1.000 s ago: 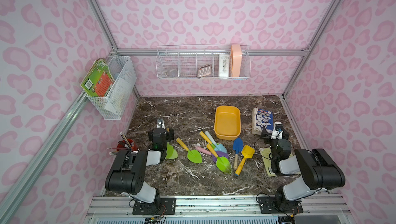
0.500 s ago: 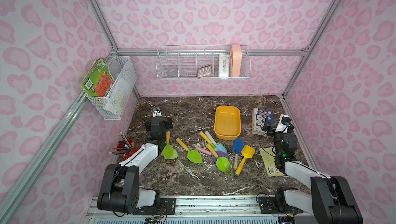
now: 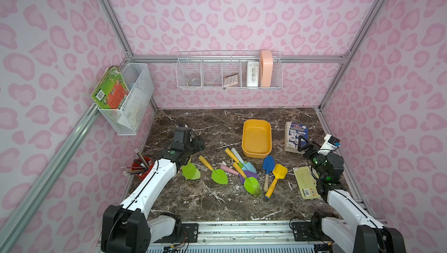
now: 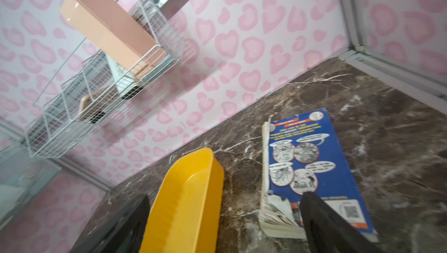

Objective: Put the shovel into the storage box
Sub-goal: Pick up the shovel from the center of the board.

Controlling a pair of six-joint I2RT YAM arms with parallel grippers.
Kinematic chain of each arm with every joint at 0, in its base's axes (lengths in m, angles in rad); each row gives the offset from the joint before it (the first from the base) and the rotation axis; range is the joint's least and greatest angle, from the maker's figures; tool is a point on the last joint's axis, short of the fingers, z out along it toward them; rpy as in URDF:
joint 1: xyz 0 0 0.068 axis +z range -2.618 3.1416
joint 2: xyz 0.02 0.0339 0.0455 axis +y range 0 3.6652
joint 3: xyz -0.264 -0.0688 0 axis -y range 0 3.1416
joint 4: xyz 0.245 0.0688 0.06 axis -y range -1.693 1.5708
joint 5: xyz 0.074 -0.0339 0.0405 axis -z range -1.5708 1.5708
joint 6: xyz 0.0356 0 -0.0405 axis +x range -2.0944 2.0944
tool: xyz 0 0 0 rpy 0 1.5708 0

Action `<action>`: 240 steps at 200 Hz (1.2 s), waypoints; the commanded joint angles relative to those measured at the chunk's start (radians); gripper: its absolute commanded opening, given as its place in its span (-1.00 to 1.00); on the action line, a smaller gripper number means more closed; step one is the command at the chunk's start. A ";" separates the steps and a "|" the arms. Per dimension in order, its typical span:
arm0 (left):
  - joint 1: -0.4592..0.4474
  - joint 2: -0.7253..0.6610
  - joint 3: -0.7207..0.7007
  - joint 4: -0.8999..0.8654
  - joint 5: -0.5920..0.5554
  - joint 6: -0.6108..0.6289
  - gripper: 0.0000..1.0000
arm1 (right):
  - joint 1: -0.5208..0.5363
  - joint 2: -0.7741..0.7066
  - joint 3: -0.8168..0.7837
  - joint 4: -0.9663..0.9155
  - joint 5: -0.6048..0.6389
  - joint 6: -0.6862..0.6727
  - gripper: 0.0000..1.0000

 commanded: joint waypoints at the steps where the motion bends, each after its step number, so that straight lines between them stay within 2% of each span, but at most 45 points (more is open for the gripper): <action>1: -0.048 -0.057 -0.033 -0.146 -0.008 -0.071 0.61 | 0.068 0.017 0.084 -0.174 -0.106 -0.076 0.78; 40: -0.140 -0.138 -0.118 -0.166 -0.049 -0.138 0.64 | 0.257 0.064 0.200 -0.428 -0.004 -0.141 0.70; 64: -0.191 -0.140 -0.139 -0.166 -0.075 -0.163 0.62 | 0.370 0.119 0.281 -0.577 0.071 -0.191 0.50; 82: -0.216 -0.120 -0.135 -0.164 -0.088 -0.164 0.54 | 0.437 0.146 0.318 -0.654 0.152 -0.195 0.45; 99: -0.235 -0.099 -0.126 -0.164 -0.094 -0.179 0.46 | 0.471 0.148 0.318 -0.665 0.164 -0.184 0.44; 129: -0.272 -0.069 -0.131 -0.165 -0.119 -0.230 0.36 | 0.529 0.166 0.325 -0.647 0.121 -0.185 0.25; 198: -0.332 0.099 -0.118 -0.178 -0.177 -0.377 0.27 | 0.636 0.230 0.336 -0.613 0.163 -0.181 0.22; 240: -0.332 0.223 -0.044 -0.176 -0.230 -0.392 0.19 | 0.655 0.234 0.312 -0.603 0.176 -0.157 0.23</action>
